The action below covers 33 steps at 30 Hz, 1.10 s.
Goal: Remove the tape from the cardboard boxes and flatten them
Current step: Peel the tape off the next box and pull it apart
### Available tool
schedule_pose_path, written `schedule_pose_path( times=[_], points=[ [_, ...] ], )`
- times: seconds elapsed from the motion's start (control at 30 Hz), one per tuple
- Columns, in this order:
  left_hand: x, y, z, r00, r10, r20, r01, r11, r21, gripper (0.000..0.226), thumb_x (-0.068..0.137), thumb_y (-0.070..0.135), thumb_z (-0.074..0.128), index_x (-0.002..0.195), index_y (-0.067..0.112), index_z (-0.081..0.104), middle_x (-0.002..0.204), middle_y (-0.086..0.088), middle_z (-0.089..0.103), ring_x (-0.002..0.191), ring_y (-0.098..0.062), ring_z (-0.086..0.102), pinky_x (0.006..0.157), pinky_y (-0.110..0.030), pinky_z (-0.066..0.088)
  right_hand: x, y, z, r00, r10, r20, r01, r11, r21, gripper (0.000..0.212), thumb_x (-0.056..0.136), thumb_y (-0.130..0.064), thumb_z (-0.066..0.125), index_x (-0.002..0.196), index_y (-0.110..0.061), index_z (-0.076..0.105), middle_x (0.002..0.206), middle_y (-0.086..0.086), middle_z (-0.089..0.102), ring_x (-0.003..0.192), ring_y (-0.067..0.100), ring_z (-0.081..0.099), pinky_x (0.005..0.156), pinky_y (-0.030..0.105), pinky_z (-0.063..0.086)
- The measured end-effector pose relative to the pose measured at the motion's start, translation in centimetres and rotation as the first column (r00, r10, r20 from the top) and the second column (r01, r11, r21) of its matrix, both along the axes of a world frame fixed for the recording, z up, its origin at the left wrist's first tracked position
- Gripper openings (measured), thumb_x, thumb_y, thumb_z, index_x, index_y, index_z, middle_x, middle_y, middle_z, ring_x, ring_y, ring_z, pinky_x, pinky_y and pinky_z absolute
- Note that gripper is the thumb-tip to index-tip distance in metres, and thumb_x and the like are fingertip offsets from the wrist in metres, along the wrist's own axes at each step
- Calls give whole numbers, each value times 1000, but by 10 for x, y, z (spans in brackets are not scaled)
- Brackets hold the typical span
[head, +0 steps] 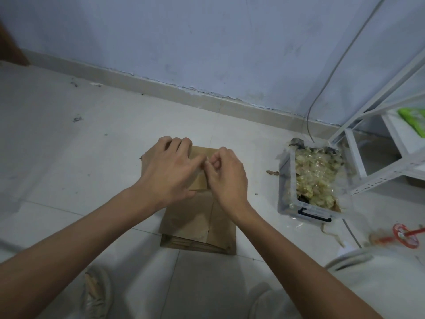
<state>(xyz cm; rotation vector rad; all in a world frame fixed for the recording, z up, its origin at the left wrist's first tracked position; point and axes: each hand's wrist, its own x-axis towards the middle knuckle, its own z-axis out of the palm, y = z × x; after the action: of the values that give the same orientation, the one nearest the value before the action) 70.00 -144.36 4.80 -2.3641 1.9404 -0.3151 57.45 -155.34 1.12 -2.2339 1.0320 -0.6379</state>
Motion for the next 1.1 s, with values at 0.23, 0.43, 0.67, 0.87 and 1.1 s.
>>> schedule_pose_path(
  times=[0.23,0.43,0.67,0.87,1.1],
  points=[
    [2,1,-1,998,47,-35,-48,999,-12,76,61,62,75,124,23,58,113,-9,56,105,-29,55,96,-45,30,-1,-6,2,994,15,-106,-2,993,120,28,94,-50,70,98,-25,58,86,-11,65,80,9,62,68,34,53],
    [1,8,-4,999,26,-33,-26,1000,-9,87,60,65,77,133,22,55,115,-9,55,106,-29,56,98,-47,33,1,-11,11,992,54,-111,-21,960,280,32,89,-31,71,74,-3,70,68,12,70,66,29,66,67,44,61],
    [15,19,5,999,10,-34,-10,1000,20,89,65,80,60,136,27,49,121,-9,50,108,-28,52,96,-51,34,-24,-37,29,983,-15,182,-111,741,663,20,94,-17,71,83,-1,65,61,14,63,49,20,52,49,26,45],
    [6,25,9,999,31,-20,-30,998,47,88,63,76,67,135,28,49,119,-10,49,108,-30,51,98,-54,34,-25,-35,20,998,-4,-64,16,983,182,21,89,-29,72,79,-16,58,65,-2,68,63,15,68,66,38,56],
    [-1,20,16,999,25,36,-26,999,19,84,58,68,79,127,26,56,118,-13,52,109,-33,53,97,-55,33,-24,-18,13,990,126,-65,-128,991,-38,23,100,-42,64,86,-26,56,78,-9,65,75,11,61,69,37,53]
  ],
)
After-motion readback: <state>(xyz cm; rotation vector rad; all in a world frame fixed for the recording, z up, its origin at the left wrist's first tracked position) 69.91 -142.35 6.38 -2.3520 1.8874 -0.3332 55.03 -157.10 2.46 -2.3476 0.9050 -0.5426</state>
